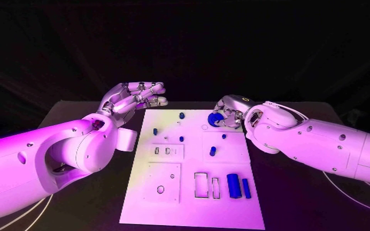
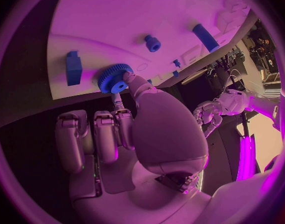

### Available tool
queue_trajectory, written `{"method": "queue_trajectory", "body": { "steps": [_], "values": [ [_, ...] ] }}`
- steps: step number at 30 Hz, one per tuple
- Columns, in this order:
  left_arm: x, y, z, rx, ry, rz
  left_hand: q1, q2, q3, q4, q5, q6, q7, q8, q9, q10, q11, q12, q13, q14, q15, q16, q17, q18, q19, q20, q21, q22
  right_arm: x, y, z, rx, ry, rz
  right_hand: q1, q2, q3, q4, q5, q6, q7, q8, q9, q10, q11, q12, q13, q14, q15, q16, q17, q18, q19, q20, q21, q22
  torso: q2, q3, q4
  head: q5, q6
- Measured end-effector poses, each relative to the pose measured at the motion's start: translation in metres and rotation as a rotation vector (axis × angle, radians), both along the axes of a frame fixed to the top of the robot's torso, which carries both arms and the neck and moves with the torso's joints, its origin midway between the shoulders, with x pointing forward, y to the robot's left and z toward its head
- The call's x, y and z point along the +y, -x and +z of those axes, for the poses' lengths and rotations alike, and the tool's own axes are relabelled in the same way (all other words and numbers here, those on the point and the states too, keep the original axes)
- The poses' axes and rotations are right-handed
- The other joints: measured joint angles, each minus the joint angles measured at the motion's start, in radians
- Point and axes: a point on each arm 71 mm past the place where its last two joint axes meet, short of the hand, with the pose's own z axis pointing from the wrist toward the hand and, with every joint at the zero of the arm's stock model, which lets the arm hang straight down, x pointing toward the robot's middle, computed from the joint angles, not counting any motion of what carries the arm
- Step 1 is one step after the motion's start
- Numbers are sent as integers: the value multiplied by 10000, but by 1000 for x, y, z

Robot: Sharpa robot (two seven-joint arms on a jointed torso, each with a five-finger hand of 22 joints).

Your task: Assemble the parts on the task board

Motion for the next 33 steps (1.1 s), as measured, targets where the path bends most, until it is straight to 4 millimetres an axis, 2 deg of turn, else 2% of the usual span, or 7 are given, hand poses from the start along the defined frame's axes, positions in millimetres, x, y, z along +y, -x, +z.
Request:
{"method": "queue_trajectory", "body": {
  "steps": [10,19,24,33],
  "values": [
    [0,0,0,6,-1,-1,-40,40,0,0,0,0,0,0,0,0,0,0,0,0,0,0,0,-1,0,0,0,1,32,16,11,-648,-306,888,-18,14,30,24,2,1,-2,-3,0,0,0,0,-1,0,0,0,-1,0,0,0,0,-1,-4,-8,3,10,43],
    [-1,0,0,24,0,-28,2,81,59,-2,0,0,0,0,0,0,0,0,0,0,0,0,0,-1,0,0,-39,1,76,25,18,-1317,-300,1828,-31,26,68,-13,44,0,-3,-44,-1,0,0,0,-1,0,0,0,7,0,0,0,0,-2,7,-12,12,69,33],
    [-2,0,0,33,7,-59,2,81,59,-2,0,0,0,0,0,0,0,0,0,0,0,0,0,-1,0,0,-39,2,94,23,17,-1570,-173,2045,-32,26,68,-13,44,0,-4,-64,0,-1,0,-1,-1,0,0,0,7,0,0,0,0,-3,10,-12,14,97,41],
    [-4,0,0,42,17,-104,2,81,58,-2,0,0,0,0,0,0,0,0,0,0,0,0,0,-1,0,0,-39,2,111,17,2,-1596,89,2104,-73,-16,67,-13,41,-1,-8,-37,-1,-1,0,-1,-2,0,0,0,6,0,0,0,-1,-4,14,0,16,184,44]
  ]
}}
